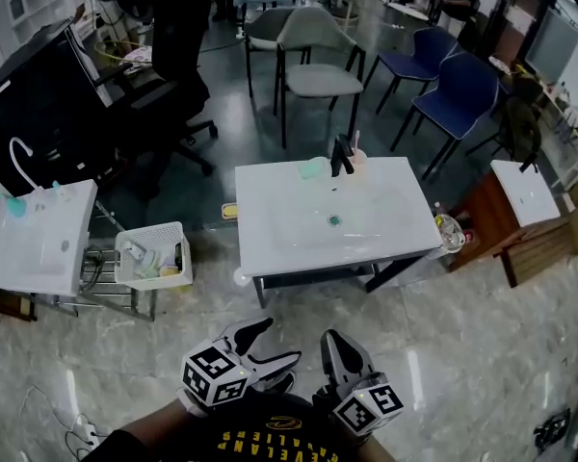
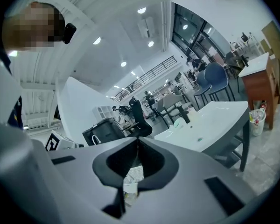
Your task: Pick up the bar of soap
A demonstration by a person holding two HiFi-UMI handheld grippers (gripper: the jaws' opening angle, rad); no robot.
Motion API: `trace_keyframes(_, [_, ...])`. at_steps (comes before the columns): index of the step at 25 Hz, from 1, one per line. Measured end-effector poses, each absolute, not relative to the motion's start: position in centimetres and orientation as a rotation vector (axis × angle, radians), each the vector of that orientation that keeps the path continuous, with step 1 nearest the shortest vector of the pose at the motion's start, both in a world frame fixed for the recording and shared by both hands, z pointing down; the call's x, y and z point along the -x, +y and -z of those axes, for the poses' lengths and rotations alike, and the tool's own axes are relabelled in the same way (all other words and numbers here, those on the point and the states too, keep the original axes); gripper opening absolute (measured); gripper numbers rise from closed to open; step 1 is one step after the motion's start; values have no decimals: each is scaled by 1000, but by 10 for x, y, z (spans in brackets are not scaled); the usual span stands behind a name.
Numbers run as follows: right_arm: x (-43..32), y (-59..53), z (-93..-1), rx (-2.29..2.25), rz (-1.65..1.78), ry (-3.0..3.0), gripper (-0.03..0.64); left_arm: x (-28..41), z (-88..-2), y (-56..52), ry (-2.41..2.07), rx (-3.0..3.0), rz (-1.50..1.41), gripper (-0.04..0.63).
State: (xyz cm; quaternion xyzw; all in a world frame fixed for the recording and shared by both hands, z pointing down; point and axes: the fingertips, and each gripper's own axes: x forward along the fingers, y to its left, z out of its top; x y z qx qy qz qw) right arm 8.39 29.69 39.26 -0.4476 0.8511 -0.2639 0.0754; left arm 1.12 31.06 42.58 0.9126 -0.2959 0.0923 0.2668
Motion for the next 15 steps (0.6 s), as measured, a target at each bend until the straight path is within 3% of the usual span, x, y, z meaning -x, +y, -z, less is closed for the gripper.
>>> trace_keyframes(5, [-80,309,-397,1331,819,2579,18,-19,-420,334,-767,-2499,-237,390])
trace_keyframes(10, [-68,312,-402,1319,861,2589,18,-15,-422,348,-708,-2525,-236,307])
trace_keyframes(15, [-66,302,-408,1359,897,2557,18,-15,-427,336,-696,-2560,-300,298])
